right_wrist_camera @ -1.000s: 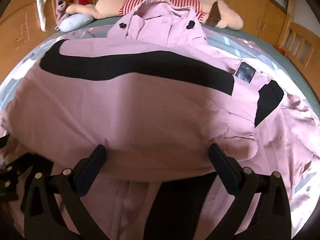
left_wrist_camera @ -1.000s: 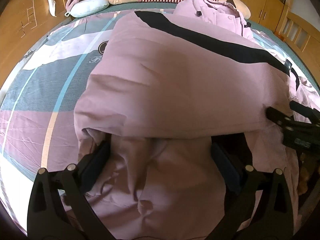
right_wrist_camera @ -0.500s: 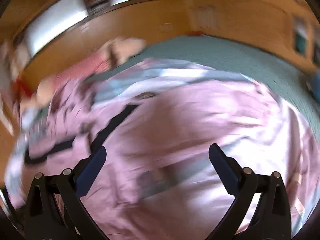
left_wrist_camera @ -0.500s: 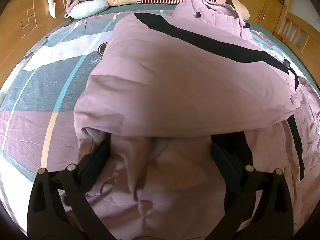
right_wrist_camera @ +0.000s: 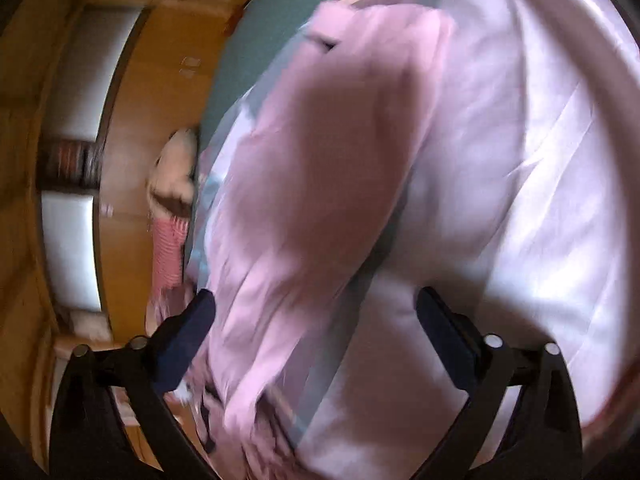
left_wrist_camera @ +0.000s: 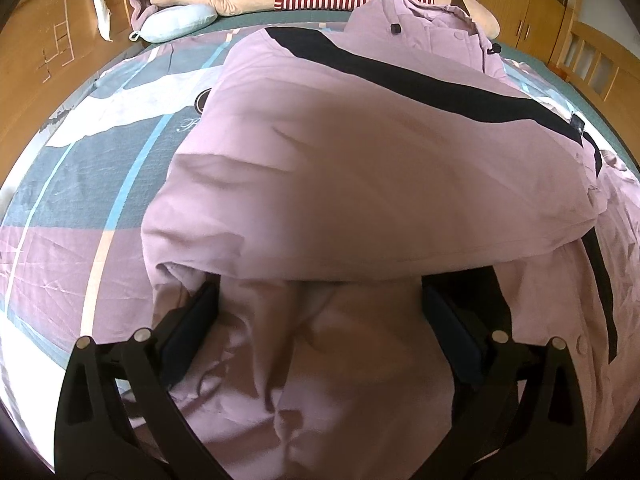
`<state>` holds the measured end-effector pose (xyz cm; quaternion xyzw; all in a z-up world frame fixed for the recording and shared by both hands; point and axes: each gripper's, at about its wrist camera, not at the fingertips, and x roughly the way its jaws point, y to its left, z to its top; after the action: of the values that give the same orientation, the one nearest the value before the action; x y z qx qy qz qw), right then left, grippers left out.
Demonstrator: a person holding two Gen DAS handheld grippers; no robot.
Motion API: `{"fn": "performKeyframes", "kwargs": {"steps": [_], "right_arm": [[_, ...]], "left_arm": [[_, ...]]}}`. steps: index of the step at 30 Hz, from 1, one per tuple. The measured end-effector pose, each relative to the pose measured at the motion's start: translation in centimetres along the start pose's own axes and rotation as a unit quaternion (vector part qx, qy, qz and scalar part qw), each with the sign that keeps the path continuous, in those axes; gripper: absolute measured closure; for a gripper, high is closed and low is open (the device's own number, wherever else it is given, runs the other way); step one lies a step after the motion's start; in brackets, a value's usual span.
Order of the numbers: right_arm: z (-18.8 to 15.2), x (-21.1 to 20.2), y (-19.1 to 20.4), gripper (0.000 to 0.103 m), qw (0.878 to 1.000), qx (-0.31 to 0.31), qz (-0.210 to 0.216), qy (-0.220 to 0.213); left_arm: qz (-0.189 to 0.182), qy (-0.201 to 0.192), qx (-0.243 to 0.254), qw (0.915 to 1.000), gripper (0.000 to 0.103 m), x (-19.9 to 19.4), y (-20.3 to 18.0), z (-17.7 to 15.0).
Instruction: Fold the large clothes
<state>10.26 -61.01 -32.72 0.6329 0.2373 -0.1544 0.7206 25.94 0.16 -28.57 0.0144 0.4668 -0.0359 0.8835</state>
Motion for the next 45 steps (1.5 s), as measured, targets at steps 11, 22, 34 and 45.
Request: {"fn": "performKeyframes", "kwargs": {"steps": [11,22,34,45], "right_arm": [[-9.8,-5.0,19.7,0.096,0.937,-0.337,0.067,-0.069],[-39.5,-0.7,29.5,0.097,0.769,-0.605,0.149,0.144],[-56.0,4.4,22.3,0.022,0.602,-0.75,0.027,0.272],[-43.7,4.2,19.5,0.014,0.767,-0.619,-0.008,0.169]], "left_arm": [[-0.001,0.001,-0.003,1.0,0.002,0.0,0.1,0.1],[-0.068,-0.046,-0.147,0.9858,0.002,-4.2,4.2,0.5],[-0.107,-0.022,-0.269,0.9569,0.002,-4.4,9.7,0.3],[-0.185,-0.054,-0.35,0.9166,0.002,-4.7,12.1,-0.6]]}}
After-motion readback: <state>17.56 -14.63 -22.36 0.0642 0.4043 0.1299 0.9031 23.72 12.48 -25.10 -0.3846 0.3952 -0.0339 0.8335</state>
